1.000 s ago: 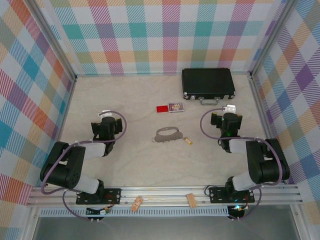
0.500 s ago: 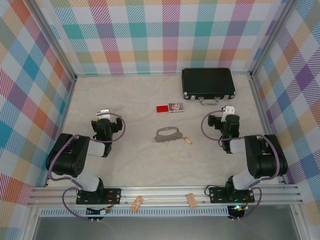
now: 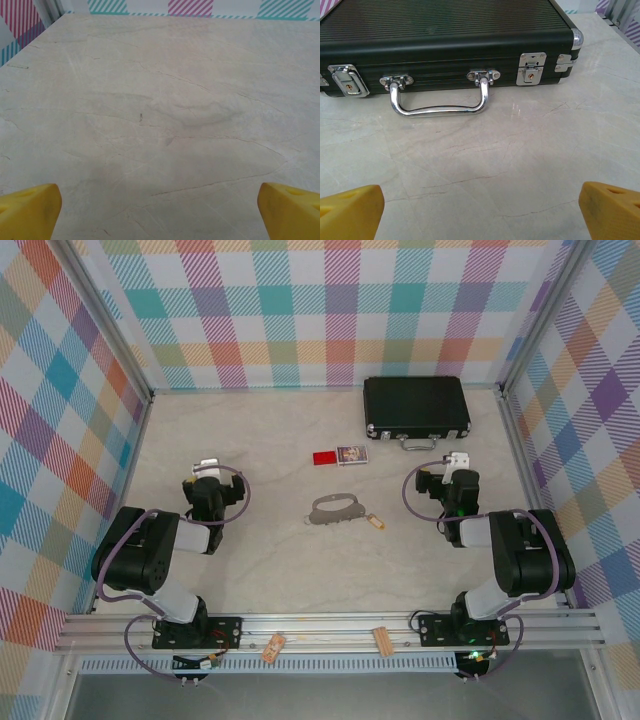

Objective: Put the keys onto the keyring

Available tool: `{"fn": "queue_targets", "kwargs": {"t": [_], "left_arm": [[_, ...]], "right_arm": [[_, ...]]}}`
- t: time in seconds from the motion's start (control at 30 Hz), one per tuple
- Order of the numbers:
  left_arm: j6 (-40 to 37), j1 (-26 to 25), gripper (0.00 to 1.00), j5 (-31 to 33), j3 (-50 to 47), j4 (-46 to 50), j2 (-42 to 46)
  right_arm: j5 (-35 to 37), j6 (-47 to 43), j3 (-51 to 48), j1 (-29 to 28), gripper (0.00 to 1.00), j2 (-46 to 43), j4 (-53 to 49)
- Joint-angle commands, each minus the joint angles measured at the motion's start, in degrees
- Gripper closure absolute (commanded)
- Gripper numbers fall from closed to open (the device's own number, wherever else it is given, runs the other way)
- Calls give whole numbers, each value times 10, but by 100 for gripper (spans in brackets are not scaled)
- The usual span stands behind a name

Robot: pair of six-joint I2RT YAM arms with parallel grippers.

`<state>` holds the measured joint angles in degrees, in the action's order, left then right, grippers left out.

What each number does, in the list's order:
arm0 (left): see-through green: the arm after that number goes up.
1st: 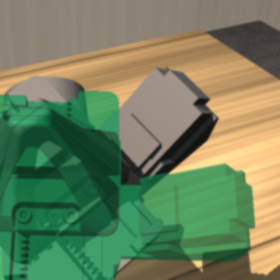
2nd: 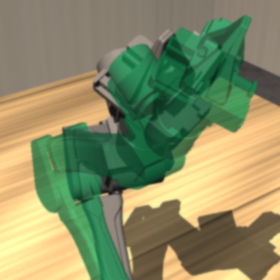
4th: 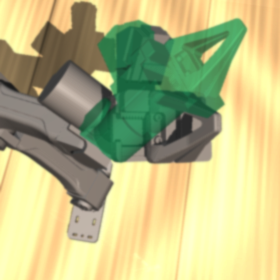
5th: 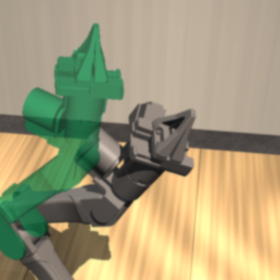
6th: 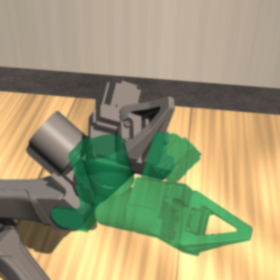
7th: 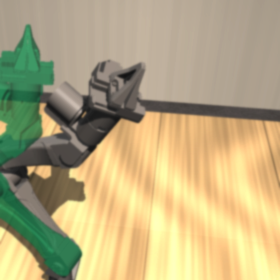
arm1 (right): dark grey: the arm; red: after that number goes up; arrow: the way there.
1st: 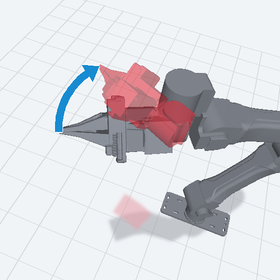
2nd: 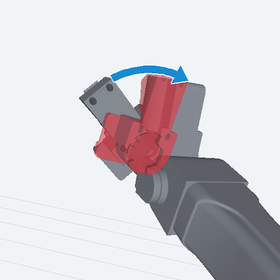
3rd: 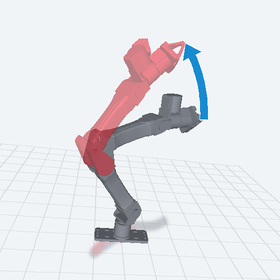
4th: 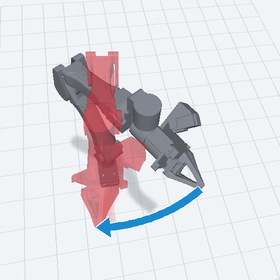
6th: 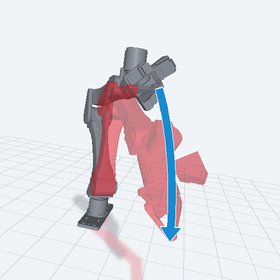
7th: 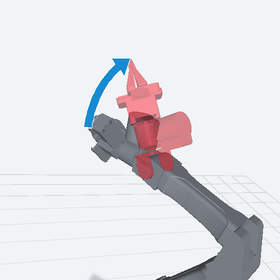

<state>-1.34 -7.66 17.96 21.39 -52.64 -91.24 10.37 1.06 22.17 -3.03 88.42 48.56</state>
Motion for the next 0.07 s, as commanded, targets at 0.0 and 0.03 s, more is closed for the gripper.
{"fn": "queue_targets", "kwargs": {"t": [0.0,0.03], "left_arm": [[-4,6,0,-20,6,-5,4],[-5,6,0,-20,5,-6,5]], "right_arm": [[-8,9,2,3,1,-3,17],[-8,9,2,3,1,-3,18]]}}
